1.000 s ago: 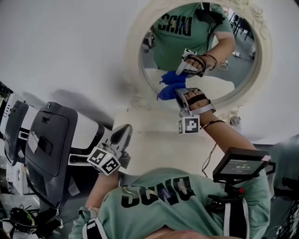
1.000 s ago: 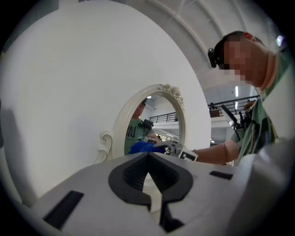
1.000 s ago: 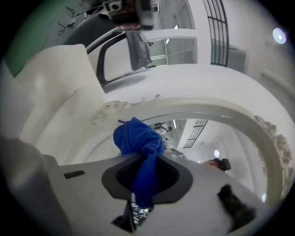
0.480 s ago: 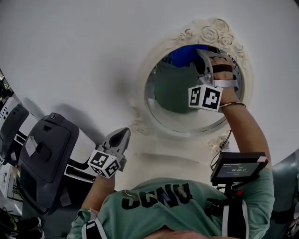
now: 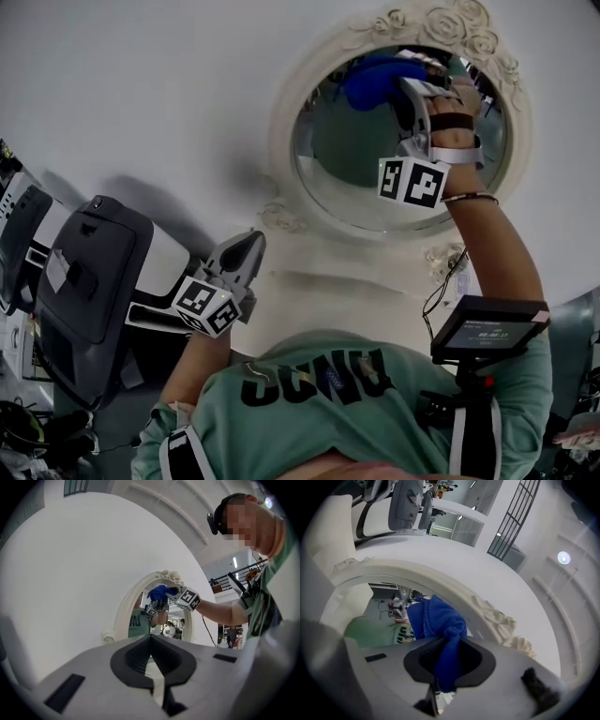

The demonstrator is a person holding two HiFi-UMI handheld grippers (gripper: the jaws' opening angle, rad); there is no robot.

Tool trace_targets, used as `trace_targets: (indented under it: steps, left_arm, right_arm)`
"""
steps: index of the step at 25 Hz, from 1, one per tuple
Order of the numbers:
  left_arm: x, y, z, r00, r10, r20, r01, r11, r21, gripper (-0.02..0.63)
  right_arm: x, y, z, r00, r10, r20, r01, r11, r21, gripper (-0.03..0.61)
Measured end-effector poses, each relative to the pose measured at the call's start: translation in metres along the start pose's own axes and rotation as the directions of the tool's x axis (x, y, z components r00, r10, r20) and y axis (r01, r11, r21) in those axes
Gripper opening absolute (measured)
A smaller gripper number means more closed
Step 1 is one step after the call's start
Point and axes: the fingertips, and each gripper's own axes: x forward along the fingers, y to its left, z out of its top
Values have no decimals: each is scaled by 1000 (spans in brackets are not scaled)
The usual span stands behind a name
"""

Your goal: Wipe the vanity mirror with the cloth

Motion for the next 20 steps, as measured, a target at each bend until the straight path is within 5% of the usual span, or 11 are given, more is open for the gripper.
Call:
trace_targets:
  steps: [7, 11, 14, 16, 20]
  left_arm:
    - [-3, -11, -30, 995, 18, -96, -27, 996, -89, 9]
    - [-5, -13, -52, 986, 30, -165, -51, 991, -124, 9]
    - [-7, -16, -63, 979, 39, -199, -68, 987, -143, 9]
    - [-9, -16, -71, 974, 42, -222, -78, 984, -157, 9]
    - [-16, -12, -88, 966, 46, -253, -92, 980, -174, 9]
  right_arm:
    - [-61, 185, 18, 963, 262, 60, -258, 964, -68, 55]
    - [-104, 303, 20, 897, 437, 69, -431, 899, -79, 57]
    - [-136, 379, 15, 820, 570, 56, -564, 821, -86, 57]
    - [-148, 408, 10, 800, 598, 53, -595, 801, -72, 57]
    - [-146, 414, 12, 805, 591, 46, -591, 806, -4, 55]
